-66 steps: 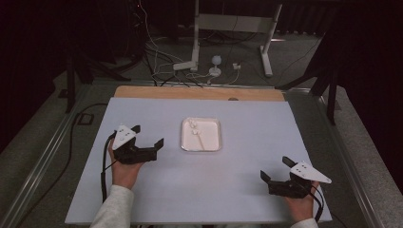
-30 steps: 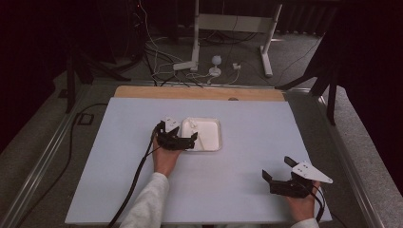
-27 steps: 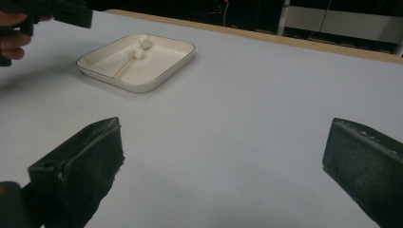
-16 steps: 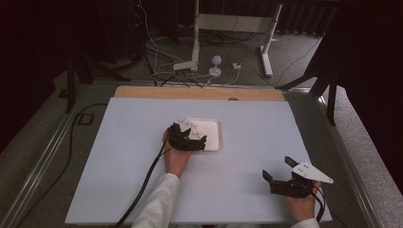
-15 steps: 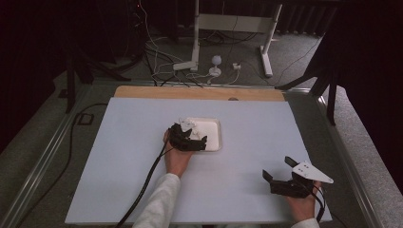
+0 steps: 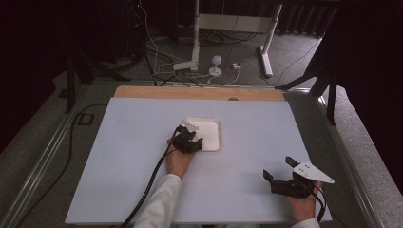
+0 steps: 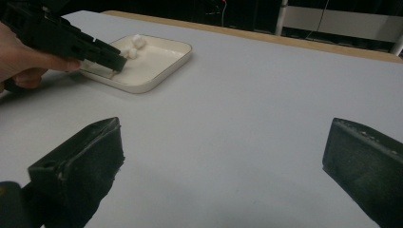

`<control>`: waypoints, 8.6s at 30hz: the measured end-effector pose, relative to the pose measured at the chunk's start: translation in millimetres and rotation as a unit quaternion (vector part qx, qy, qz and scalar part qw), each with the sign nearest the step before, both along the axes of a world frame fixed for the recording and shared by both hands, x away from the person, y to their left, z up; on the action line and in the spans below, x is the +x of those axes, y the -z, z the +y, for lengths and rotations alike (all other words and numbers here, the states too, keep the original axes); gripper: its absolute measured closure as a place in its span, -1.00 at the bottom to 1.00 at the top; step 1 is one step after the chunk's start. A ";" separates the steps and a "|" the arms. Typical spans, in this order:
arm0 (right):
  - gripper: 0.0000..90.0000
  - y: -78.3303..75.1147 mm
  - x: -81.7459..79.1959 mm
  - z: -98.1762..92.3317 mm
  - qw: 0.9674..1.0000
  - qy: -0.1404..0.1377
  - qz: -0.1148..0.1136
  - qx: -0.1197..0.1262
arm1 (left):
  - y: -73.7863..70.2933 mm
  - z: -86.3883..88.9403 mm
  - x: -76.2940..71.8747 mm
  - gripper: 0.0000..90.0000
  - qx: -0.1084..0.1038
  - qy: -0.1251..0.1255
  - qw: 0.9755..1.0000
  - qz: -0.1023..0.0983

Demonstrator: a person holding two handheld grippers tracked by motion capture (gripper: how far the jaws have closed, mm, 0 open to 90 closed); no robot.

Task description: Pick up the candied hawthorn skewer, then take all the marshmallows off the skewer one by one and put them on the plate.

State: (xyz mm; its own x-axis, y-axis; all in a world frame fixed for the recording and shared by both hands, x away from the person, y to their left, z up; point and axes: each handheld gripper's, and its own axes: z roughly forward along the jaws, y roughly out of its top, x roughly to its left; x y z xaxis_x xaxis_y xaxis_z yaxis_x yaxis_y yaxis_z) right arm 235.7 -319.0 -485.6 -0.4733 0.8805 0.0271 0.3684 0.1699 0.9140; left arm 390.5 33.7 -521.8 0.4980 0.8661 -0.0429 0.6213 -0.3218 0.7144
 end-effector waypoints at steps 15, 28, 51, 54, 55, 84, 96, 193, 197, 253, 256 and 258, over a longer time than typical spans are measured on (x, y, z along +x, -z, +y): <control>-1.00 1.2 0.7 1.2 1.000 -0.001 0.004 -0.002 | -7.3 18.5 8.0 1.00 -0.050 -0.004 0.998 0.046; -1.00 1.7 1.2 2.0 1.000 0.000 0.007 -0.004 | -4.0 15.6 7.3 0.36 -0.055 -0.015 0.997 0.050; -1.00 2.0 1.2 1.3 1.000 0.000 0.008 -0.006 | -6.9 16.3 14.0 0.94 -0.043 -0.034 0.997 0.056; -1.00 2.3 1.6 0.9 1.000 0.000 0.009 -0.005 | -8.6 20.5 14.7 0.97 -0.045 -0.040 0.997 0.054; -1.00 2.3 1.5 0.9 1.000 -0.001 0.009 -0.005 | -9.5 22.1 14.9 1.00 -0.050 -0.041 0.996 0.054; -1.00 3.0 1.7 0.8 1.000 -0.002 0.013 -0.005 | -17.5 48.2 -1.9 1.00 -0.104 0.005 0.990 0.094; -1.00 1.0 3.2 4.8 1.000 -0.013 0.021 0.016 | -36.2 72.1 -22.7 1.00 -0.134 0.030 0.990 0.046; 0.85 -92.0 144.7 162.8 0.949 -0.158 0.188 0.199 | -64.0 92.6 -92.2 1.00 -0.177 0.183 0.959 -0.125; 0.87 -92.5 144.9 162.4 0.950 -0.152 0.184 0.199 | -64.2 93.2 -92.1 1.00 -0.175 0.182 0.960 -0.124; -0.42 -59.9 152.2 171.5 0.948 -0.174 0.215 0.156 | -53.0 110.8 -84.1 1.00 -0.204 0.120 0.966 -0.108; -0.36 -63.5 149.9 176.6 0.944 -0.186 0.214 0.167 | -52.8 110.0 -84.2 1.00 -0.203 0.121 0.966 -0.108; -0.31 -64.7 149.6 180.1 0.941 -0.191 0.216 0.175 | -52.9 109.3 -84.4 1.00 -0.204 0.122 0.965 -0.108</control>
